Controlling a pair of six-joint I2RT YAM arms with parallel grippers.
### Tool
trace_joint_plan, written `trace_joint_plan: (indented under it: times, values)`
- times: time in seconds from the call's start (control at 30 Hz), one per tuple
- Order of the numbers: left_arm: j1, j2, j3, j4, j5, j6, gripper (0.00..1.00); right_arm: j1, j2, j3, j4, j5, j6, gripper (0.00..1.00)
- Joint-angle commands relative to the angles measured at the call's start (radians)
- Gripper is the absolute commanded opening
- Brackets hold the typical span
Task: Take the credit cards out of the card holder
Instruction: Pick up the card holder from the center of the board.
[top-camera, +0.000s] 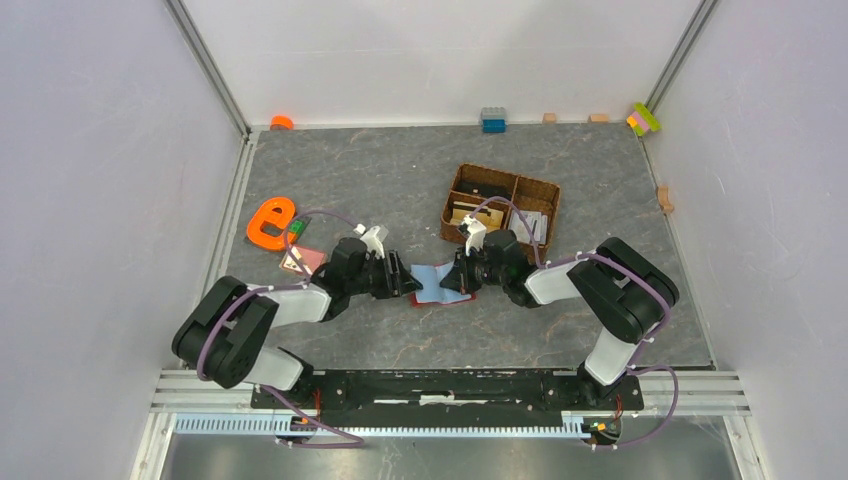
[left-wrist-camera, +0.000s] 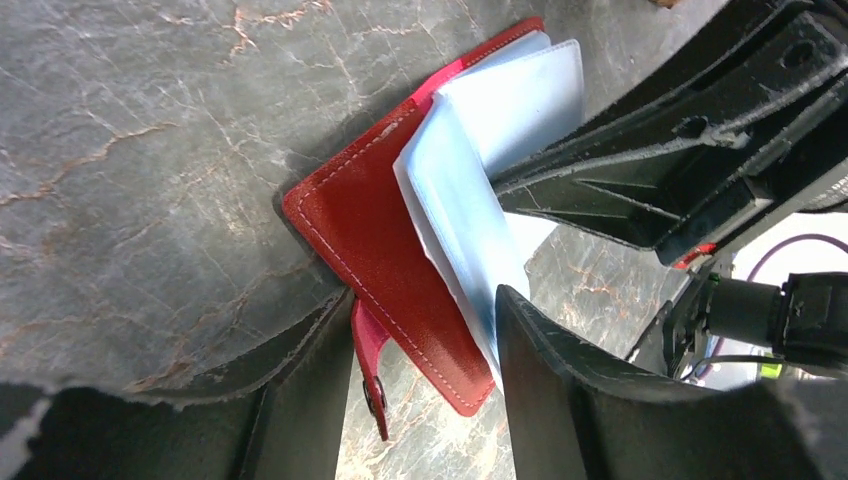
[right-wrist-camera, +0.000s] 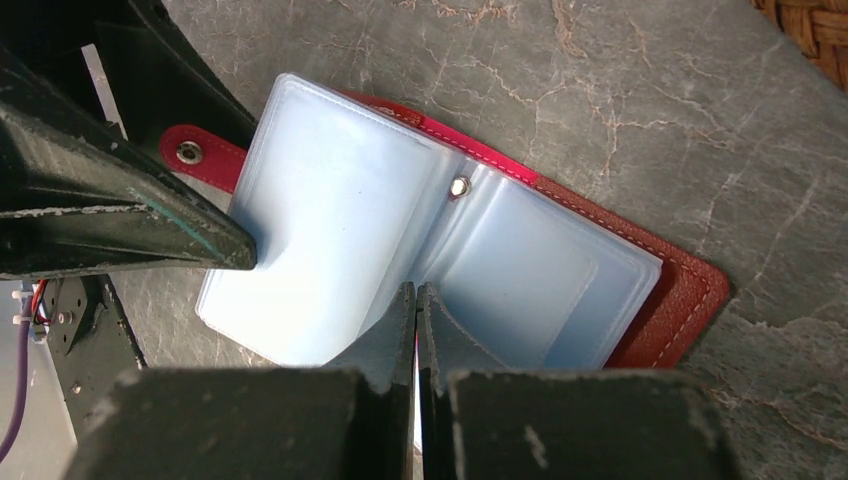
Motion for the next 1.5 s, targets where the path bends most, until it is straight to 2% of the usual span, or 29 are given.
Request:
trace_joint_plan:
  times: [0.0, 0.1, 0.2, 0.27, 0.57, 0.77, 1.03, 1.13, 1.33, 1.47]
  values:
    - [0.004, -0.045, -0.021, 0.140, 0.088, -0.043, 0.59, 0.001, -0.006, -0.021, -0.035, 0.002, -0.002, 0.00]
    - [0.011, -0.057, -0.030, 0.157, 0.093, -0.051, 0.62, 0.000, -0.005, -0.021, -0.033, 0.001, -0.002, 0.00]
    - [0.014, -0.064, -0.051, 0.219, 0.115, -0.075, 0.77, -0.001, -0.003, -0.019, -0.032, -0.004, -0.001, 0.00]
    - [0.015, -0.058, -0.061, 0.265, 0.133, -0.093, 0.80, 0.000, -0.004, -0.021, -0.032, -0.003, -0.001, 0.00]
    - [0.016, 0.016, -0.033, 0.270, 0.155, -0.112, 0.73, 0.000, -0.001, -0.020, -0.031, -0.003, -0.001, 0.00]
    - [0.021, -0.006, -0.035, 0.231, 0.130, -0.093, 0.75, 0.000, -0.004, -0.021, -0.032, -0.002, -0.003, 0.00]
    - [0.019, 0.113, 0.009, 0.260, 0.190, -0.106, 0.57, 0.000, -0.012, -0.025, -0.030, 0.003, -0.005, 0.00]
    - [0.021, 0.138, 0.010, 0.295, 0.210, -0.118, 0.40, 0.001, -0.027, -0.031, -0.032, 0.012, -0.008, 0.00]
    - [0.021, 0.122, 0.005, 0.303, 0.222, -0.122, 0.04, 0.000, -0.116, -0.038, -0.070, 0.036, -0.037, 0.09]
    - [0.022, 0.052, -0.010, 0.290, 0.226, -0.108, 0.02, -0.003, -0.252, -0.067, -0.121, 0.104, -0.080, 0.16]
